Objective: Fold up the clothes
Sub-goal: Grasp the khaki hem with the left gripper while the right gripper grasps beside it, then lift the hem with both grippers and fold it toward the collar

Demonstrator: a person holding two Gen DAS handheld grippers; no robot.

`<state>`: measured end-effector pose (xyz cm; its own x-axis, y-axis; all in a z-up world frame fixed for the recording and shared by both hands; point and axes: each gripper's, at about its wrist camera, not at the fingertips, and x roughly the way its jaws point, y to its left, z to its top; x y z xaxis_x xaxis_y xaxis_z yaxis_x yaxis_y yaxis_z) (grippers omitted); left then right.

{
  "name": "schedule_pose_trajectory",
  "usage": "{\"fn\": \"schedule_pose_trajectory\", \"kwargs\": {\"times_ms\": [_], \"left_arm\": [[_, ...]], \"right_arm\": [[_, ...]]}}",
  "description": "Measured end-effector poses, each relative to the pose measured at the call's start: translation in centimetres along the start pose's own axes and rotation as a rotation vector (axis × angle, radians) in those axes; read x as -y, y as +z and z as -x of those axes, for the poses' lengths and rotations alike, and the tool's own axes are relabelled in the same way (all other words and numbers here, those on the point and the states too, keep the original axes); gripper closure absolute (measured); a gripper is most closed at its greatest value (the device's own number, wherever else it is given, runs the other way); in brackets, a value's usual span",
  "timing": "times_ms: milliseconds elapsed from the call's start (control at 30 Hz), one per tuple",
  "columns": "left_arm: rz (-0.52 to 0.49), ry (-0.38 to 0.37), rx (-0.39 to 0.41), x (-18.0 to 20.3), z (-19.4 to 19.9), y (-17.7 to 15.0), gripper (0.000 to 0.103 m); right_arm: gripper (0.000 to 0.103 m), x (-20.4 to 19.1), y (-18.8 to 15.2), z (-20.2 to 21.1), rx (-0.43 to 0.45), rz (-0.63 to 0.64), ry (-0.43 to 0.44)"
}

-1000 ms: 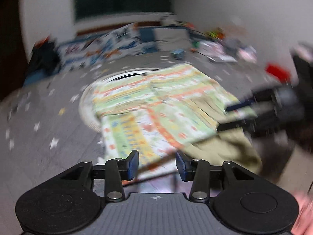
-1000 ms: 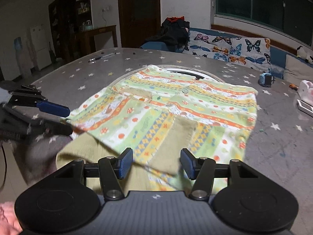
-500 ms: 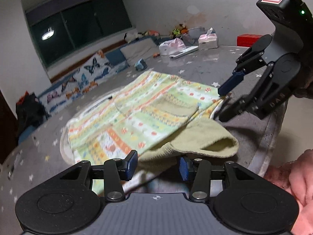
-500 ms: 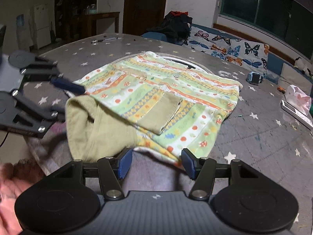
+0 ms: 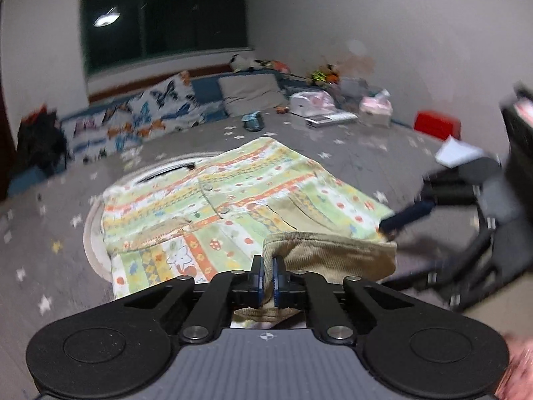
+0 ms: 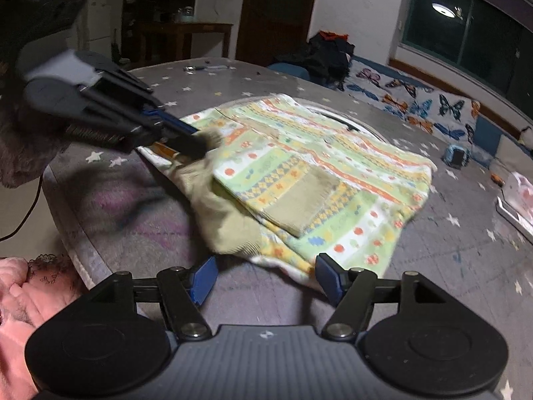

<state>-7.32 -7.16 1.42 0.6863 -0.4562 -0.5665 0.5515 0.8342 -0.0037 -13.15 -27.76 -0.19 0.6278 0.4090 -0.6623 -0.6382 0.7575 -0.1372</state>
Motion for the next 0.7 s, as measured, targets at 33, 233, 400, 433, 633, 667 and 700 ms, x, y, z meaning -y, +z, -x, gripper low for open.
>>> {"fn": "schedule_pose_trajectory", "kwargs": {"times_ms": [33,233,400,433,633,667,700], "left_arm": [[0.028,-0.006,-0.002,-0.4,-0.1,0.2,0.098],[0.126,-0.035,0.001,-2.3,-0.5,1.3,0.098],[0.143,-0.054,-0.01,-2.9,0.2,0.9,0.093],[0.13,-0.042,-0.009,-3.0,0.7,0.6,0.093],[0.029,0.059,-0.01,-2.7,3.1,-1.5,0.056],[0.005,0.078,-0.013,-2.6,3.2,-1.8,0.056],[-0.019,0.096,-0.016,-2.4,3.3,-2.2,0.056]], "right_arm": [[0.037,-0.1,0.1,-0.2,0.006,0.01,0.002],[0.04,-1.4,1.3,-2.1,0.049,0.105,0.005],[0.071,-1.2,2.6,-3.8,0.058,0.082,0.03],[0.075,-1.0,2.8,-3.9,0.057,0.062,0.038],[0.086,0.9,4.1,-3.7,0.074,-0.061,0.093],[0.086,1.2,4.2,-3.6,0.077,-0.082,0.096],[0.087,1.3,4.4,-3.6,0.081,-0.095,0.097]]}}
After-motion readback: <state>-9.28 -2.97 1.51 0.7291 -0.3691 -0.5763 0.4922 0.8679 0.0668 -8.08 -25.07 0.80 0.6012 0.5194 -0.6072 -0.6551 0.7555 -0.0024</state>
